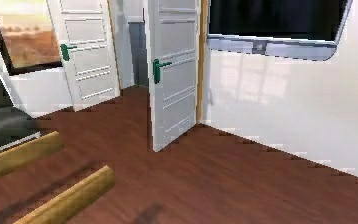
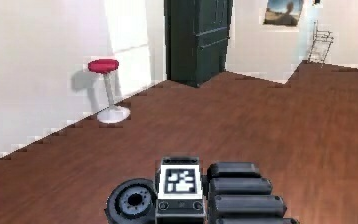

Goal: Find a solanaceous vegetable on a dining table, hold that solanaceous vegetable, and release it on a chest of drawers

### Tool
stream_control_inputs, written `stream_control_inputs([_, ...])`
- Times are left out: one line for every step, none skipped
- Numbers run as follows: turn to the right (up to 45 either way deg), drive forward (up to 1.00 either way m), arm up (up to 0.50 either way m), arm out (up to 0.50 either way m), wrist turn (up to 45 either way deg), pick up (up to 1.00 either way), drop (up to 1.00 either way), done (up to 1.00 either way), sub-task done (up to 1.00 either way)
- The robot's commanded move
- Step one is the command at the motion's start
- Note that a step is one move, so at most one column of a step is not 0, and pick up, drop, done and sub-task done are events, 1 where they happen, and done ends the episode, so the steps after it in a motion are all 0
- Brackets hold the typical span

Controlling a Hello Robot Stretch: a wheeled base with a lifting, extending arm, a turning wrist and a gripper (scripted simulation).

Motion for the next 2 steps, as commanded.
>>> stream_control_inputs([0.0,0.95,0.00,0.00,0.0,0.00,0.00,0.00,0.00])
stream_control_inputs([-15.0,0.00,0.00,0.00,0.0,0.00,0.00,0.00,0.00])
